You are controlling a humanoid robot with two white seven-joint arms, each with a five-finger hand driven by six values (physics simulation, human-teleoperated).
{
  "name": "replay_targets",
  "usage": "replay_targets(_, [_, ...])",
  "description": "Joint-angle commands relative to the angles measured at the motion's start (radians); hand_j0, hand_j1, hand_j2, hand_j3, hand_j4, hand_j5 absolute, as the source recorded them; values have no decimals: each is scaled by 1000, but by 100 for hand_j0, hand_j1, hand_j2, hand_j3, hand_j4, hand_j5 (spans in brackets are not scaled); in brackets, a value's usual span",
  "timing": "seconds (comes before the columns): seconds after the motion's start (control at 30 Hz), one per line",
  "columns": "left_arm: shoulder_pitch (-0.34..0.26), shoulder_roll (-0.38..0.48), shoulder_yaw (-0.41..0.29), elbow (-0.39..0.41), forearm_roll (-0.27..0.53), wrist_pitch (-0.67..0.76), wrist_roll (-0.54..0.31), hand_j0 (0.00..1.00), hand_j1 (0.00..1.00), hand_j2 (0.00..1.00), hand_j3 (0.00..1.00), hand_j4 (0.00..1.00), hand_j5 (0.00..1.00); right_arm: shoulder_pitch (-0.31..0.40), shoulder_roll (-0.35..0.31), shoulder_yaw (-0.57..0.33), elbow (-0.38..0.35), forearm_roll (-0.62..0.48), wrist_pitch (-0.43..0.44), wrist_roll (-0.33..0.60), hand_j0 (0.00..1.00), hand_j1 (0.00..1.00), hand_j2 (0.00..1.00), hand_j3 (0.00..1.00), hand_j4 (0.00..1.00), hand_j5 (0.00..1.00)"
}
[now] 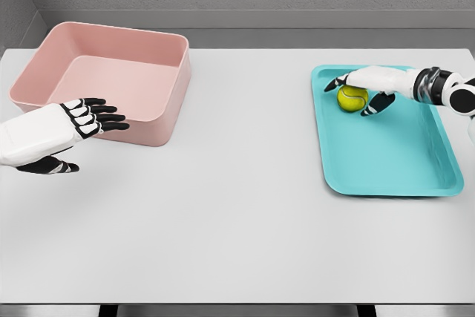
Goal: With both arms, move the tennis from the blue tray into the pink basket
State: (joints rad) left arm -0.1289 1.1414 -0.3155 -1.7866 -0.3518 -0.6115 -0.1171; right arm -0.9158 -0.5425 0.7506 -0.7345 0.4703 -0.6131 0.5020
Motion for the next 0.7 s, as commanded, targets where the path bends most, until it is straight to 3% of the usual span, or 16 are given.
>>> replay_targets(0.0, [0,1,1,0,7,1,1,100,100,100,100,100,100,0,-1,-2,0,5,2,0,79,79,79,79,79,79])
replay_targets(0.5, [0,1,0,0,7,1,1,100,100,100,100,100,100,0,-1,-10,-5,5,2,0,53,53,53,53,53,53])
replay_targets(0.67, [0,1,0,0,7,1,1,100,100,100,100,100,100,-8,-1,-14,-14,2,2,0,52,52,52,52,52,52])
